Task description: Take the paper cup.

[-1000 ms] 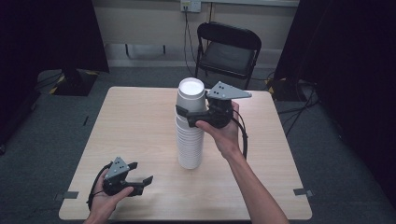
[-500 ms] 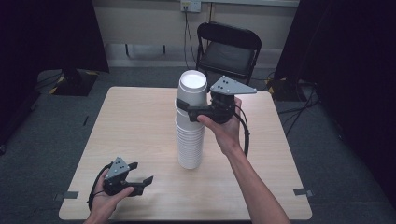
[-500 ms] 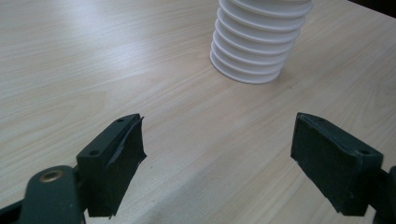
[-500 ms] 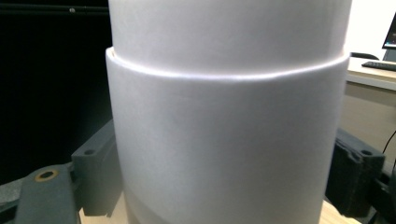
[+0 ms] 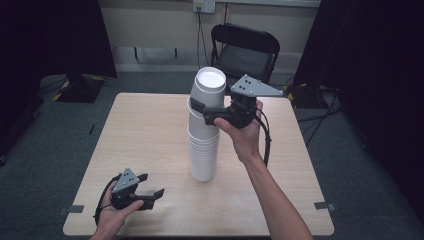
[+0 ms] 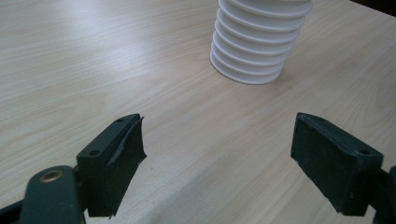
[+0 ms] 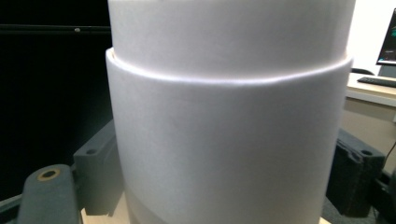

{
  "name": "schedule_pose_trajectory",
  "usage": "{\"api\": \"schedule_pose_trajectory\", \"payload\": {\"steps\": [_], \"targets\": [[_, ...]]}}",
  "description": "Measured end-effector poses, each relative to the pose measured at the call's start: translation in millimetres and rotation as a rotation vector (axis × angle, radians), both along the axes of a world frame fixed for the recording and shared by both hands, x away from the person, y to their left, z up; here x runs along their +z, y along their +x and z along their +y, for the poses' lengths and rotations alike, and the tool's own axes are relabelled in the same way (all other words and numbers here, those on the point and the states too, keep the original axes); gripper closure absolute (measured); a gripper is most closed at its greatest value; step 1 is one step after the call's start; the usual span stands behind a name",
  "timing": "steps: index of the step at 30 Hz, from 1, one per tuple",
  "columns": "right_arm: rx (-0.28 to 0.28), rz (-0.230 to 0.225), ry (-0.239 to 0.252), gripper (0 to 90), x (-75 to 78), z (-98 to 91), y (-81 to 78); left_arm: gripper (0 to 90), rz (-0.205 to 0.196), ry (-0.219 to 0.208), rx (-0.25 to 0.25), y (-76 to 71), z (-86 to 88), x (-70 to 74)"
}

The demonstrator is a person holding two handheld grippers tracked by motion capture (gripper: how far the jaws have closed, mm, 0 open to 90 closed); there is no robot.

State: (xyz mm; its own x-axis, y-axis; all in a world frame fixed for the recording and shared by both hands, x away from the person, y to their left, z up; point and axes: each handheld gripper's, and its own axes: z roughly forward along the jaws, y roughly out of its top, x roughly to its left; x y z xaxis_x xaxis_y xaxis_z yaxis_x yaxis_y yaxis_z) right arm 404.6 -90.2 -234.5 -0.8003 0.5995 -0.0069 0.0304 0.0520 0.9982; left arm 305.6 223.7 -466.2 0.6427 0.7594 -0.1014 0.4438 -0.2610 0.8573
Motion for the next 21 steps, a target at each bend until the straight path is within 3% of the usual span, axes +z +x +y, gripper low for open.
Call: {"api": "schedule_pose_trajectory", "payload": {"steps": [15,21], "targets": [[-0.013,-0.027,0.033,15.6,14.1,-13.2,-10.7,16.9,-0.012,0.005,0.008,0.1,-0.4,-0.2],[-0.025,-0.033,0.045,15.7,16.1,-24.4,-14.8,17.0,-0.044,0.011,0.006,-0.8,-1.0,1.1]]}}
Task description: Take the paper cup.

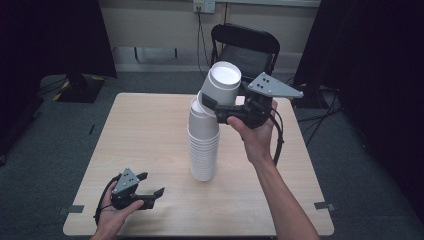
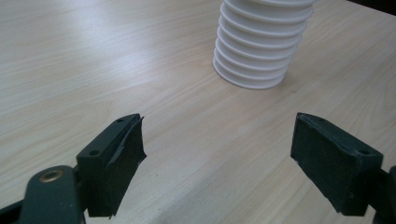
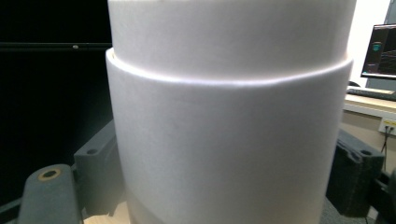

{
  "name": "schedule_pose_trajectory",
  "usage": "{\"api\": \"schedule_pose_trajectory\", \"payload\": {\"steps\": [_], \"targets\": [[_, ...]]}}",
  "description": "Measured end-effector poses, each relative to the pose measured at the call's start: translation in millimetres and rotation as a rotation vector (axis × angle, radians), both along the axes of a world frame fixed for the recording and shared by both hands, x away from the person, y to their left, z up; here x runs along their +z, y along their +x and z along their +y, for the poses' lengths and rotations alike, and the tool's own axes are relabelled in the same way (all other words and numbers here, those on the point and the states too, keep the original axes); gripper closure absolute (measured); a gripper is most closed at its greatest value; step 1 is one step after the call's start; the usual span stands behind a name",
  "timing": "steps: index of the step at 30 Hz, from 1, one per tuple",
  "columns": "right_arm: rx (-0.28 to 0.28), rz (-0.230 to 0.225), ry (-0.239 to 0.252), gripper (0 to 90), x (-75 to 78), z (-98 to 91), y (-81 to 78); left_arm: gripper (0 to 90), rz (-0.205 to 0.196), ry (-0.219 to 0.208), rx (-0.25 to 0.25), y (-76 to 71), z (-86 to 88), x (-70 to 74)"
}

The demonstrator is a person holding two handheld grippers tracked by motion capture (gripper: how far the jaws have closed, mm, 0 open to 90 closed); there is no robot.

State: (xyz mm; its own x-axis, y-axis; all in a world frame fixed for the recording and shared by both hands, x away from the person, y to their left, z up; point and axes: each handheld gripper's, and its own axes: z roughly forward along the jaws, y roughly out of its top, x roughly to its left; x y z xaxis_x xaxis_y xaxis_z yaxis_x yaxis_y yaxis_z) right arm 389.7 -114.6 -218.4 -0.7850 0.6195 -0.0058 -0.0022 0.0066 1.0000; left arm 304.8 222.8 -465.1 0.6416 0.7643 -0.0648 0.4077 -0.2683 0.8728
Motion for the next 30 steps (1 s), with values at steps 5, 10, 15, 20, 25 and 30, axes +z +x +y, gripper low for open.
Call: {"api": "schedule_pose_trajectory", "payload": {"steps": [5,10,15,20,25,30], "targets": [[-0.031,0.013,0.003,15.7,-1.2,-13.8,-1.1,17.2,-0.008,0.002,-0.014,0.3,-1.4,0.0],[-0.054,0.026,0.012,15.8,-6.5,-25.4,-0.3,17.7,-0.002,0.002,-0.013,0.1,-2.6,-0.3],[-0.075,0.038,0.008,15.8,-10.2,-34.3,-1.8,17.7,-0.007,0.001,-0.017,-0.8,-2.7,-0.4],[-0.106,0.066,0.0,15.8,-17.2,-47.4,-8.0,17.7,-0.004,-0.012,-0.026,-2.0,-4.4,0.3],[-0.13,0.089,-0.014,15.9,-28.0,-60.3,-12.7,18.7,-0.016,-0.023,-0.043,-3.4,-7.8,2.5],[-0.137,0.124,-0.017,15.8,-42.4,-68.6,-15.8,20.5,-0.032,-0.016,-0.066,-3.8,-11.8,5.6]]}}
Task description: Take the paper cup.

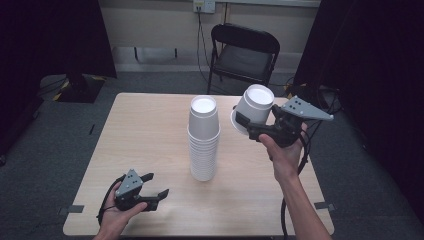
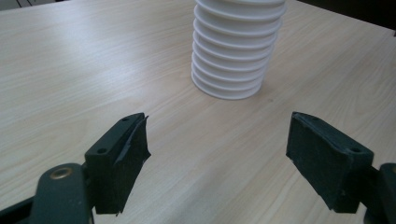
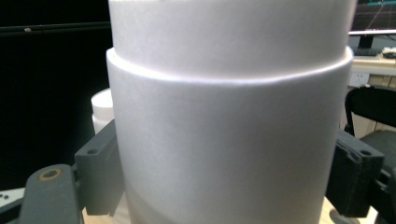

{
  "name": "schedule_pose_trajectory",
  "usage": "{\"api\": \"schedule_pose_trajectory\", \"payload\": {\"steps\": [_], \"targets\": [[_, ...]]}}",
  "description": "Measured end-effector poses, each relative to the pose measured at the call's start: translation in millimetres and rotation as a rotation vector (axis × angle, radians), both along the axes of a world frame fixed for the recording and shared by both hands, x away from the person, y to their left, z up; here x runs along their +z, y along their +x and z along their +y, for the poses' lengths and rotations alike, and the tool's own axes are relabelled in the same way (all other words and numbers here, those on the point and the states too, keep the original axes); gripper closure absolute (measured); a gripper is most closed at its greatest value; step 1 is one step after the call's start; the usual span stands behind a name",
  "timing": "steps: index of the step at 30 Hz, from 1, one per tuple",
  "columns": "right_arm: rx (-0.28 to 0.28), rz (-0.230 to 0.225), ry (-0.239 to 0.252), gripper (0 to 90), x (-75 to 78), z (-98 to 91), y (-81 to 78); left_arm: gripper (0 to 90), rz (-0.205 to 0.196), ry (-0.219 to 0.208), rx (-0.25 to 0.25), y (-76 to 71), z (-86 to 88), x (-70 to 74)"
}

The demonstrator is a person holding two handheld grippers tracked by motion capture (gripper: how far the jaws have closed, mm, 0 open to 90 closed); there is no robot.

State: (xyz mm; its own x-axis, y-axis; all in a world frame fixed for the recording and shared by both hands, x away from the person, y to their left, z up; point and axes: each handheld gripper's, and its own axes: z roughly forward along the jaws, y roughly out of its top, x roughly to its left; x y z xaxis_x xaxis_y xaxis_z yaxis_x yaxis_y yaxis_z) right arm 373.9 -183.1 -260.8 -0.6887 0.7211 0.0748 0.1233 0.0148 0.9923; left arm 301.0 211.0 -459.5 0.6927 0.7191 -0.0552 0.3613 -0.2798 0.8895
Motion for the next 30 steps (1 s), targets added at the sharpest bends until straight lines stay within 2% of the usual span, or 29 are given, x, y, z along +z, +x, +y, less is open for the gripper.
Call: {"api": "schedule_pose_trajectory", "payload": {"steps": [6,11,16,24,30], "targets": [[0.001,0.049,0.001,15.9,-16.6,-5.5,-4.1,19.5,0.004,-0.03,-0.007,-0.8,-3.9,4.7],[0.002,0.089,0.012,15.9,-33.4,-10.5,-8.2,19.6,-0.019,-0.047,-0.025,-0.9,-10.0,12.1],[0.011,0.142,0.022,15.9,-52.9,-12.6,-9.7,19.6,-0.049,-0.025,-0.059,-1.7,-19.5,18.0],[0.017,0.189,0.018,15.9,-72.0,-13.7,-16.7,19.3,-0.074,-0.018,-0.103,-4.2,-33.0,24.2],[0.028,0.224,0.023,15.9,-84.5,-11.1,-20.1,18.9,-0.128,-0.008,-0.118,-4.4,-39.9,31.9]]}}
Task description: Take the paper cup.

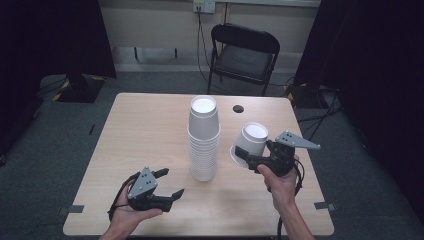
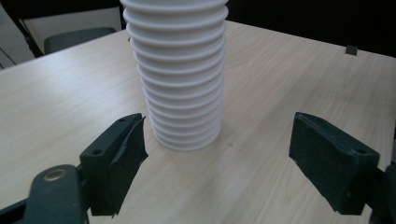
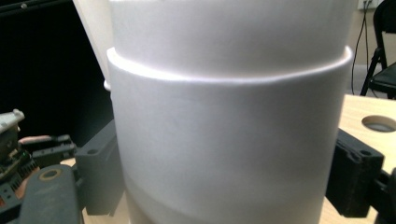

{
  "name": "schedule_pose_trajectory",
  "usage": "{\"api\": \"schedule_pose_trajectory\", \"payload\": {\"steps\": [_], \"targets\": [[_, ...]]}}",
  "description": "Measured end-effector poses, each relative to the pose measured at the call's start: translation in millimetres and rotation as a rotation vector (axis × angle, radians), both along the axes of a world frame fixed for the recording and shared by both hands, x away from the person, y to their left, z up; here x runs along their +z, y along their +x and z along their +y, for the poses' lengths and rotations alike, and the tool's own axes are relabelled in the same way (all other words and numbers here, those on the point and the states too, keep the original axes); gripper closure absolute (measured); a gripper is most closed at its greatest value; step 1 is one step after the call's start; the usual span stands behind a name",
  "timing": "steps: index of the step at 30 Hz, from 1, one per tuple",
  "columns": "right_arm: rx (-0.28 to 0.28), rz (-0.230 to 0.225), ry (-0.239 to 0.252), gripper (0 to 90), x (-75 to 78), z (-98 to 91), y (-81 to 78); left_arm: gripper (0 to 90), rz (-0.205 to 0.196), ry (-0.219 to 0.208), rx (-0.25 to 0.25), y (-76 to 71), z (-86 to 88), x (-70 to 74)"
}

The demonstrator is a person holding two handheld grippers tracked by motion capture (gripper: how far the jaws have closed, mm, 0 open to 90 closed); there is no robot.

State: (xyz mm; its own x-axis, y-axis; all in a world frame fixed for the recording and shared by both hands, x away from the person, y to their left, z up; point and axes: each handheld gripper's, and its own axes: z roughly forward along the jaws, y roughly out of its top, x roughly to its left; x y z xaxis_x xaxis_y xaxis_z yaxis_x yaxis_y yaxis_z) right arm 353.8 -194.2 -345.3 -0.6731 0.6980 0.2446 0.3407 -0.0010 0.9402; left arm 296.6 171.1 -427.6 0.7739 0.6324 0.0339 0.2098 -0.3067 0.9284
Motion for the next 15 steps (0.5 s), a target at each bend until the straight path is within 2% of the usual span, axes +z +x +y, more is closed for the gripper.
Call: {"api": "schedule_pose_trajectory", "payload": {"steps": [4,8,15], "targets": [[0.011,0.021,0.01,15.9,-6.0,3.1,-2.0,21.5,-0.031,-0.003,-0.028,3.9,-8.2,6.7],[0.016,0.036,0.015,15.9,-12.9,4.4,-5.5,22.3,-0.057,-0.043,-0.041,6.3,-17.7,11.1],[0.029,0.09,0.033,15.9,-28.9,6.1,-9.6,25.9,-0.098,-0.036,-0.056,9.4,-30.6,9.8]]}}
